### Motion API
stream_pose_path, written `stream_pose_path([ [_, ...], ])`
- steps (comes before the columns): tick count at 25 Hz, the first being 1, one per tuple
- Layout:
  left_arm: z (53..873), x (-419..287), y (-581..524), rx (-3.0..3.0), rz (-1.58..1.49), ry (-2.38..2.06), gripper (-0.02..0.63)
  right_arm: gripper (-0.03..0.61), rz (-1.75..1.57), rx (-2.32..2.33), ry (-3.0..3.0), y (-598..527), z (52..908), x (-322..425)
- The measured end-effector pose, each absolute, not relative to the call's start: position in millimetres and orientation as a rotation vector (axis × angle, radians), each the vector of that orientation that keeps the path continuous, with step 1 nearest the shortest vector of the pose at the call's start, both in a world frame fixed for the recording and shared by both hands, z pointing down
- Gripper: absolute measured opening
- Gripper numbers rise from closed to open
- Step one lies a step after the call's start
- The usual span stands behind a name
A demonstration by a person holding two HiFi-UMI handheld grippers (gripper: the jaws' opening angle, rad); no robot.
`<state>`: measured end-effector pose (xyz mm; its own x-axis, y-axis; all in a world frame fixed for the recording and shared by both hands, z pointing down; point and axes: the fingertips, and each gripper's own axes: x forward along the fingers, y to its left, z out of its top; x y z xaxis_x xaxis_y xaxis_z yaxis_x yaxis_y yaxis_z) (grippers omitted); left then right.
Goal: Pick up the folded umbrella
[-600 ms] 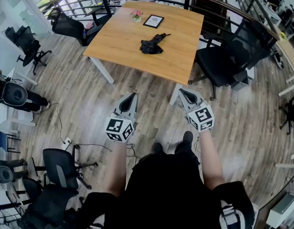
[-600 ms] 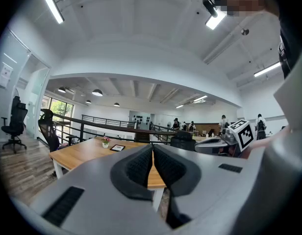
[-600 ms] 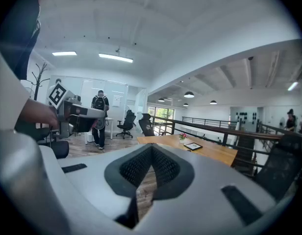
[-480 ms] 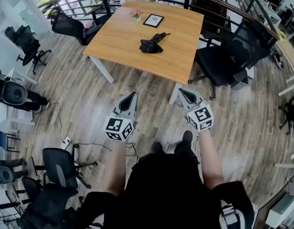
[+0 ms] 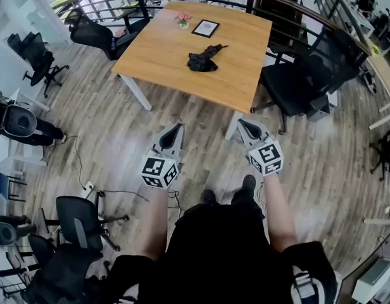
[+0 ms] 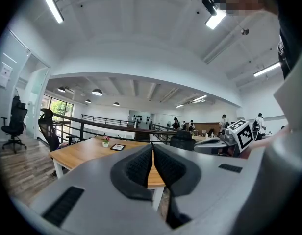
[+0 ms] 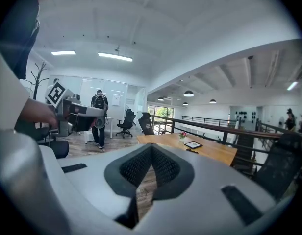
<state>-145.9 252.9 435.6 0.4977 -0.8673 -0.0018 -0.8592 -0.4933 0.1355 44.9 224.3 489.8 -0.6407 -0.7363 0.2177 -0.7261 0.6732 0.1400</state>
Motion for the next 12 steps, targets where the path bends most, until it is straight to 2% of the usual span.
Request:
stream_pose_path([
  [12, 441.7, -151.0, 249.3, 2.604, -0.124, -1.491, 0.029, 0.009, -0.051, 1.211, -2.615, 224.3, 495.1, 45.5],
])
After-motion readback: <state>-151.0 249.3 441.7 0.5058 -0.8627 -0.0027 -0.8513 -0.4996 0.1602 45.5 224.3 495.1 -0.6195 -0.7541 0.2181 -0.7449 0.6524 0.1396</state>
